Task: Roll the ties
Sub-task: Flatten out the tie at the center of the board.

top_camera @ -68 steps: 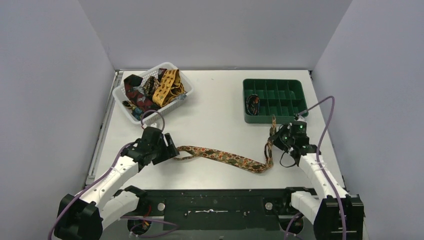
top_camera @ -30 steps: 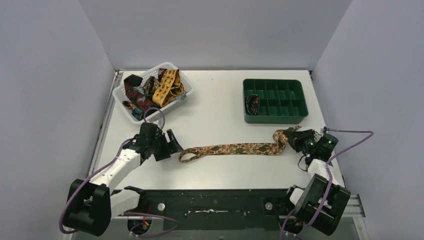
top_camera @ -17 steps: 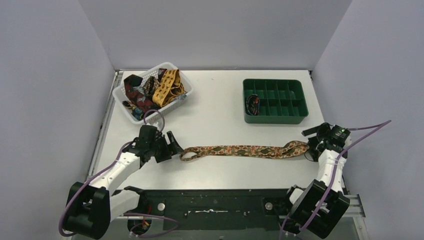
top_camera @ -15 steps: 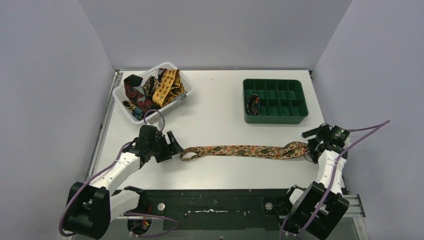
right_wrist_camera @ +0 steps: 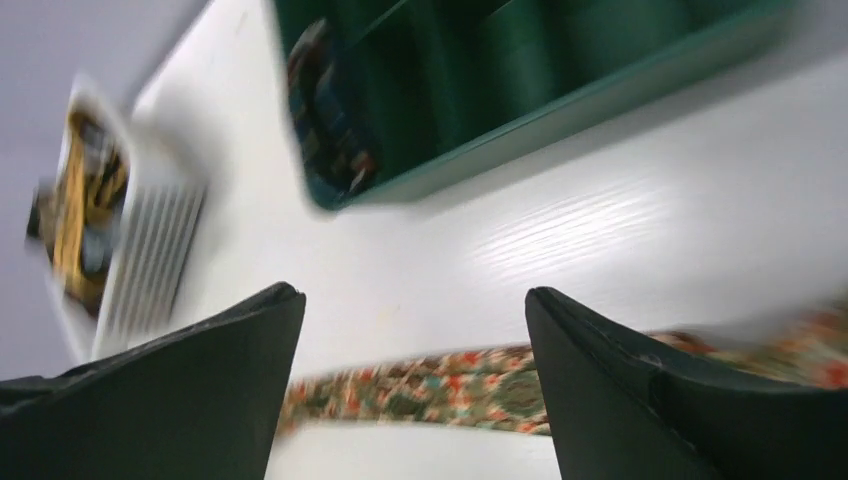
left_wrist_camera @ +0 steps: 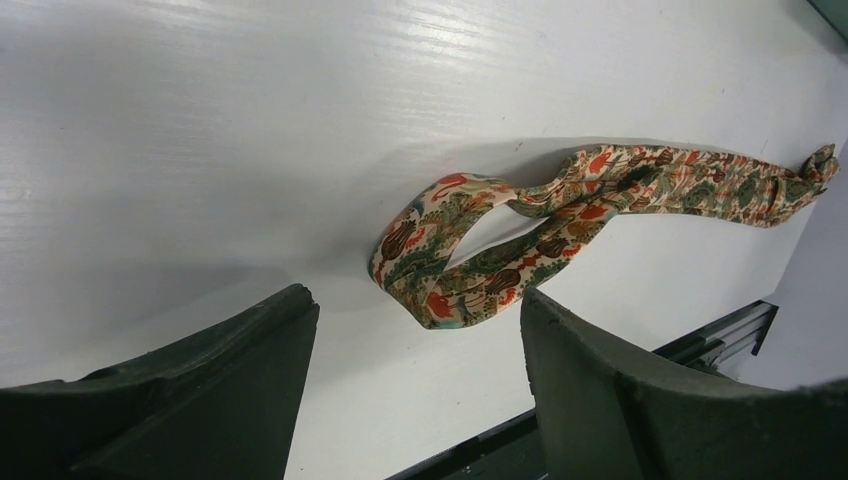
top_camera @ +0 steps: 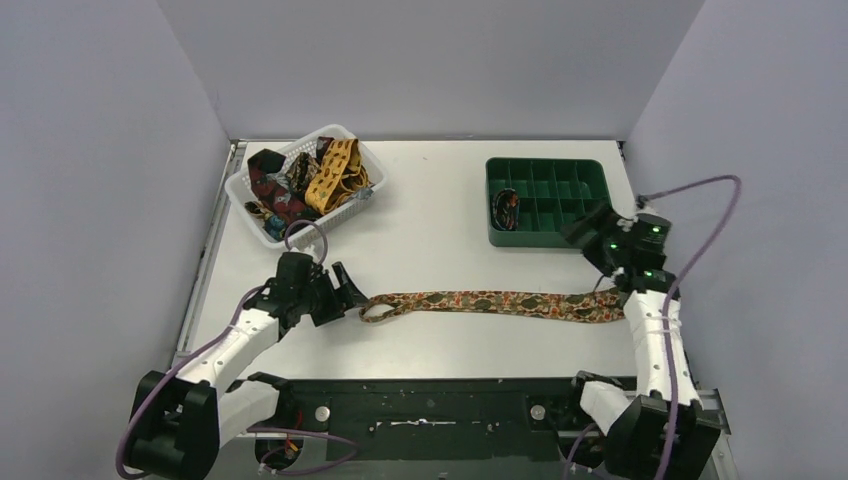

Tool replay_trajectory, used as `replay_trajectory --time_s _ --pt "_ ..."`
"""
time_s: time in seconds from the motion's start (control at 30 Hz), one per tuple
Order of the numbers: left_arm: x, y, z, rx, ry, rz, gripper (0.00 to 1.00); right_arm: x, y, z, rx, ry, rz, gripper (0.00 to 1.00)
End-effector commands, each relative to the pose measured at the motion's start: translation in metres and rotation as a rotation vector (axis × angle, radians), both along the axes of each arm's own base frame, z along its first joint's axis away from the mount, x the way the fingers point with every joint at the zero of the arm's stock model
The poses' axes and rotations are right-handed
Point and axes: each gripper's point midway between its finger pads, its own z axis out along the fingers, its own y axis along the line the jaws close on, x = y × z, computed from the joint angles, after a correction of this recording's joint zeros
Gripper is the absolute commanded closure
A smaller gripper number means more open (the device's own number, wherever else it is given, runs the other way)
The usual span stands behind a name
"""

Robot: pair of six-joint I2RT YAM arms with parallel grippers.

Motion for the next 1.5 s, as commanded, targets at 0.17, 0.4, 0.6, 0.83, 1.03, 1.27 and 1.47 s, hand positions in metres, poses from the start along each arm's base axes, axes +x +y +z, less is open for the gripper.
replay_trajectory --time_s 0.17,0.4,0.6,0.83,1.03,1.27,1.47 --pt "0.012 0.022 0.032 0.031 -0.115 0.15 0.28 -0.028 0.271 -0.008 -0.352 -0.439 1.11 0.11" --pt "0.004 0.043 0.05 0.018 -0.175 0.306 0.27 -0.074 0.371 -0.048 -0.609 -0.653 1.652 0.08" --pt "-0.001 0.039 0.063 -0.035 -0.204 0.305 0.27 -0.072 0.414 -0.08 -0.574 -0.598 1.837 0.04" --pt "0.0 0.024 0.073 -0.088 -0.203 0.237 0.28 -0.069 0.429 -0.107 -0.6 -0.614 1.995 0.0" --pt "0.001 0.027 0.074 -0.056 -0.192 0.225 0.27 -0.076 0.437 -0.13 -0.501 -0.536 2.128 0.13" --pt "-0.002 0.029 0.068 -0.048 -0.185 0.237 0.27 -0.078 0.432 -0.138 -0.467 -0.47 2.165 0.41" --pt "-0.002 0.029 0.064 -0.05 -0.183 0.239 0.27 -0.088 0.441 -0.131 -0.355 -0.481 2.183 0.88"
